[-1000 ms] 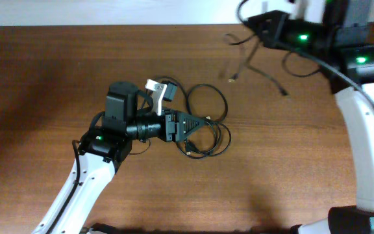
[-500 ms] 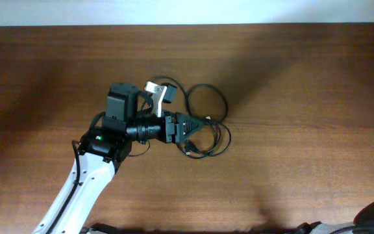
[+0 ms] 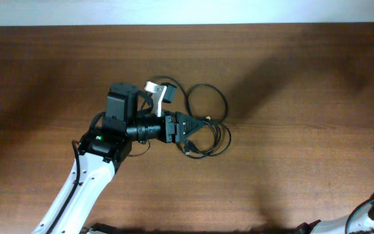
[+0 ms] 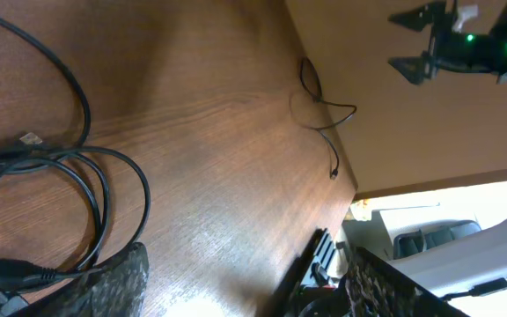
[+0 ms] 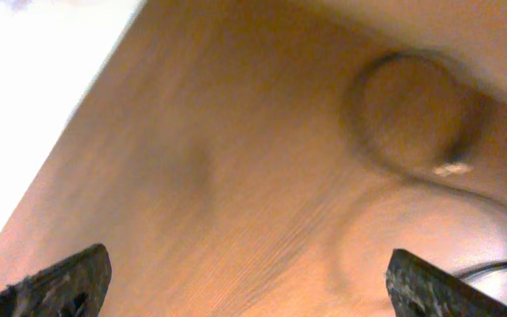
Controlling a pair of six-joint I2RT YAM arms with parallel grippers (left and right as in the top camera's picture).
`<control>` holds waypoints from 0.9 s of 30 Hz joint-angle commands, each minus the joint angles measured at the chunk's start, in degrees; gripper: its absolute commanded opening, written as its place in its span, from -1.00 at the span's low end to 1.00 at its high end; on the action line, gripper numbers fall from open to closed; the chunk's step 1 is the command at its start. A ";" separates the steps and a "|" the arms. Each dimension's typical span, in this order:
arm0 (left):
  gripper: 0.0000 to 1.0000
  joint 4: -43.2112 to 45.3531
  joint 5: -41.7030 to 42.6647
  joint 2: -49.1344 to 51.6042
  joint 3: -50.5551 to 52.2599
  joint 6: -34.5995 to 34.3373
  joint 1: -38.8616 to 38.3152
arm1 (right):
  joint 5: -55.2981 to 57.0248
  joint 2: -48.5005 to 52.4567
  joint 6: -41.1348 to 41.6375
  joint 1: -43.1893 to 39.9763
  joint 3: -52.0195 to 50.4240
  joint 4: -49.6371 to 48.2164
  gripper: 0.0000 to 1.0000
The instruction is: Untangle cables
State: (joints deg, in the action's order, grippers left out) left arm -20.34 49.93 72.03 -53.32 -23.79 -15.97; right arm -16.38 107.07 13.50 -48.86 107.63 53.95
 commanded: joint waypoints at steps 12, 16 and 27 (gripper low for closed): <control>0.34 11.67 5.62 -0.17 -0.31 -4.02 -0.13 | -11.02 -0.72 -5.44 42.93 -1.55 19.50 0.99; 0.34 7.10 7.67 -1.70 -0.31 -3.96 -0.13 | -9.62 -0.70 -4.50 52.19 -7.08 22.75 0.78; 0.38 4.20 7.04 -7.19 -0.28 -3.34 -0.13 | -8.41 -0.70 6.54 62.84 -39.85 -6.73 0.25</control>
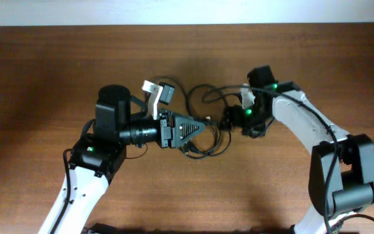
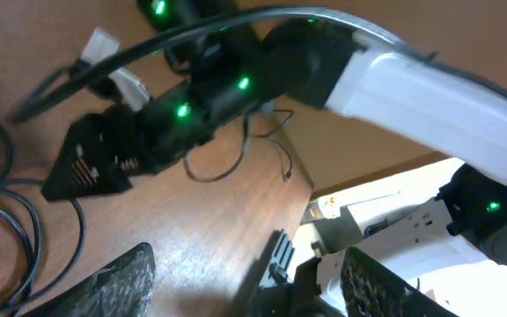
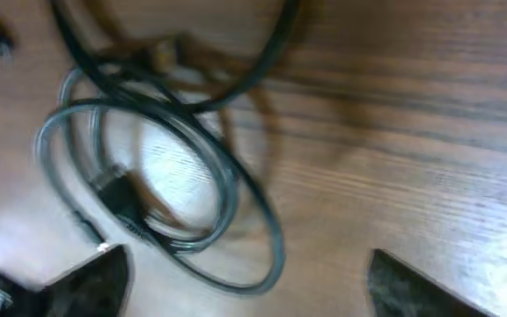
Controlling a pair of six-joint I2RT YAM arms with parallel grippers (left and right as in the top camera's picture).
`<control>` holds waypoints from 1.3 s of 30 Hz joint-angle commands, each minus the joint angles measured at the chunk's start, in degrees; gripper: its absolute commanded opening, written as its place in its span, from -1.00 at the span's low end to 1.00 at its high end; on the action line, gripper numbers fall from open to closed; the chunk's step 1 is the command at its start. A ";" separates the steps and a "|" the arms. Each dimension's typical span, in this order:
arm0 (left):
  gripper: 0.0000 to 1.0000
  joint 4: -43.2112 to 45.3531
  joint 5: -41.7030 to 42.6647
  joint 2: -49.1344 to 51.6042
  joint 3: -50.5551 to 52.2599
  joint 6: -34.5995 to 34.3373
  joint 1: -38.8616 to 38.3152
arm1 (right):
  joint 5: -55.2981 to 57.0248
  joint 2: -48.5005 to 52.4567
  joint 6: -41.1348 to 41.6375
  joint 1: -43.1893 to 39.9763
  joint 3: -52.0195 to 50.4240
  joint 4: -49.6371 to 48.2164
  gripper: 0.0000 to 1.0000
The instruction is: Untangle cables
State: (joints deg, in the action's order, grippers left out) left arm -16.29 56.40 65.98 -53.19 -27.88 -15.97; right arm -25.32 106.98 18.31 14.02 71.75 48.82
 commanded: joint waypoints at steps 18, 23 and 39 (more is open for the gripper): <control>0.43 0.33 -1.33 -1.14 -0.42 0.74 -0.13 | 2.80 -0.79 1.70 6.54 -4.61 -7.41 -0.92; 0.47 0.31 -1.36 -1.14 -0.42 0.74 -0.13 | 2.64 -7.08 1.73 6.54 10.34 1.64 -0.92; 0.57 -0.98 -2.93 -1.09 -0.42 1.62 -0.13 | -13.33 -15.13 14.16 6.64 58.07 5.90 -0.92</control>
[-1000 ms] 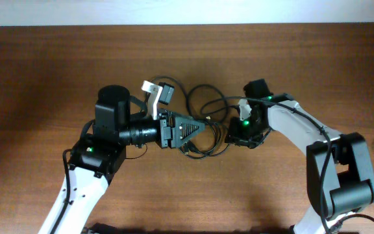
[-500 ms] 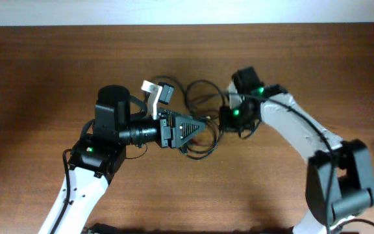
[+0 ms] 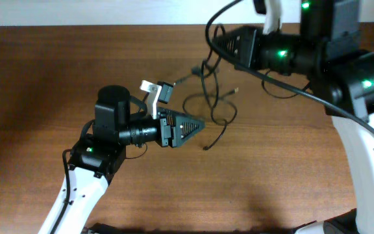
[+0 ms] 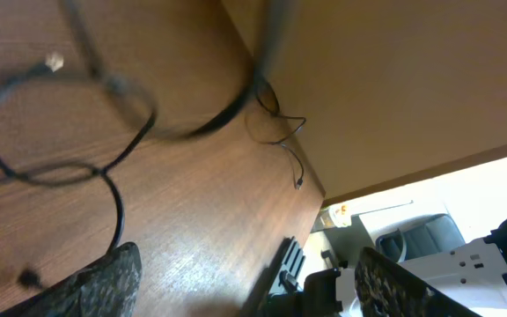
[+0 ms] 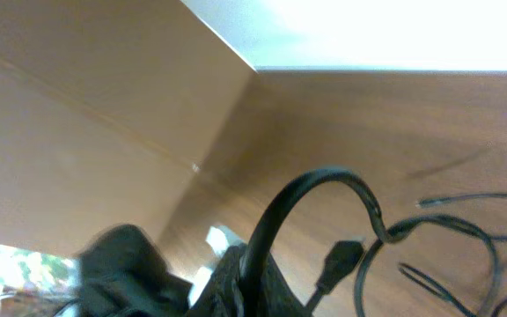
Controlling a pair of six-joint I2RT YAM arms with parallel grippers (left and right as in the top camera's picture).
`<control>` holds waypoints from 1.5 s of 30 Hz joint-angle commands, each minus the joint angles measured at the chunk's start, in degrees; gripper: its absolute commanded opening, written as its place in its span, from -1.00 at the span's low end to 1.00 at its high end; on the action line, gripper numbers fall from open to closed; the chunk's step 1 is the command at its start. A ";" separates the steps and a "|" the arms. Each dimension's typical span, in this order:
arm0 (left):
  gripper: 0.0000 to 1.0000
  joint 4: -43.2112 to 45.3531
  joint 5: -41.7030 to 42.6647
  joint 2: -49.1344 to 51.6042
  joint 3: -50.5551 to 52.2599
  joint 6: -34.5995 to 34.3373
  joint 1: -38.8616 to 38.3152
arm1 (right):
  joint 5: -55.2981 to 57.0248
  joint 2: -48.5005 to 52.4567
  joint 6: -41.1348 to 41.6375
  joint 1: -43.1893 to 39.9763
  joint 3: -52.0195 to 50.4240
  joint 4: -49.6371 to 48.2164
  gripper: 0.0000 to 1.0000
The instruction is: Untangle cables
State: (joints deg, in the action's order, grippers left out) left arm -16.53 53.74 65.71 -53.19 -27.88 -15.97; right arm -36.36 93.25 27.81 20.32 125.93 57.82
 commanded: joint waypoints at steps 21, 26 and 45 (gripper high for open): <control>0.64 1.55 -12.85 -0.81 -0.42 3.10 -0.11 | -19.89 -1.16 15.87 0.31 4.81 -0.72 -0.92; 0.64 6.25 -20.41 -0.81 -0.42 3.10 -0.11 | -26.45 -1.18 16.28 0.31 4.81 -0.57 -0.93; 0.58 -6.12 -34.71 -0.81 -0.42 10.71 8.33 | -31.50 -9.86 31.78 0.33 4.92 -25.81 -0.92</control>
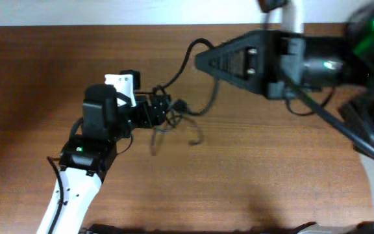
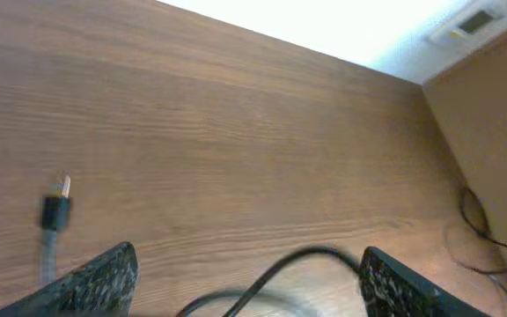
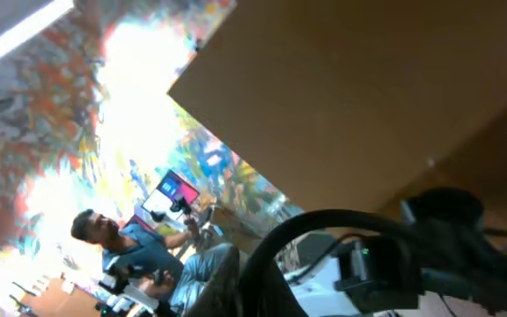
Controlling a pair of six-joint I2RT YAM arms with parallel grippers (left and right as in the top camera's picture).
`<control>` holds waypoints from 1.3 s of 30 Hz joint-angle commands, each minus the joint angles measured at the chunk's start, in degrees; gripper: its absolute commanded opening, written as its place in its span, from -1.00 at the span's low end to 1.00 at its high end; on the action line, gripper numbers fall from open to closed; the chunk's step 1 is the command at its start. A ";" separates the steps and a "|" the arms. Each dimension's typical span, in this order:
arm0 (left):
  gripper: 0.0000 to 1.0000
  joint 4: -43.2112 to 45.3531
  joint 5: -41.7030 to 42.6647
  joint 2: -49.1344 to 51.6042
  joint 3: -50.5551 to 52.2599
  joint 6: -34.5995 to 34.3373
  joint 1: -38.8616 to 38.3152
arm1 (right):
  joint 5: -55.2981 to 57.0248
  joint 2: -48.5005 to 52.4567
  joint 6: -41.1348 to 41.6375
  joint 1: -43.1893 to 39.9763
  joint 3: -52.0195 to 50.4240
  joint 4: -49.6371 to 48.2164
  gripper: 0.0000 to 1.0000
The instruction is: Untangle cables
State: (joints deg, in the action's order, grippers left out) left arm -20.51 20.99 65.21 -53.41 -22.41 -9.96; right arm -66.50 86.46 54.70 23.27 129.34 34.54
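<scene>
A black cable (image 1: 203, 109) hangs over the wooden table (image 1: 44, 78), its loose ends dangling. My right gripper (image 1: 197, 55), raised close to the overhead camera, is shut on the cable's top loop (image 3: 324, 227); the right wrist view looks away from the table. My left gripper (image 1: 164, 107) is at the cable's lower part. In the left wrist view its fingers (image 2: 91, 286) stand wide open with a blurred stretch of cable (image 2: 306, 257) between them. A cable plug (image 2: 55, 211) hangs at the left.
A thin cable (image 2: 478, 220) lies near the table's far right edge. The right wrist view shows a brown panel (image 3: 368, 97) and a seated person (image 3: 121, 255) in the room beyond.
My right gripper has gone higher with the cable, nearer the overhead camera. My left gripper has moved back and left, and the hanging cable is now between its open fingers.
The cables lay tangled on the table by my open left gripper, the right arm away. Then my right gripper was down at the tangle's right side. Then it held a cable lifted off the table, and now holds it higher, with the left gripper around its lower part.
</scene>
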 commanded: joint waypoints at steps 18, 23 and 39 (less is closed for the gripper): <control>0.60 -6.16 -13.11 -0.31 -0.20 11.93 18.01 | -7.91 -3.50 6.05 -44.65 1.51 -2.67 -0.93; 0.61 -6.16 -13.11 -0.31 -0.20 12.11 18.01 | -7.65 -2.27 6.05 -57.96 1.49 -2.71 -0.92; 0.83 -5.95 0.72 -0.31 -0.20 12.07 18.01 | -9.25 1.73 5.55 -67.14 1.49 -2.67 -0.92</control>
State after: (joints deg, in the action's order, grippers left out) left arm -26.61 11.70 65.08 -53.47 -11.25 7.60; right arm -74.91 88.07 61.21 -43.75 129.75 32.25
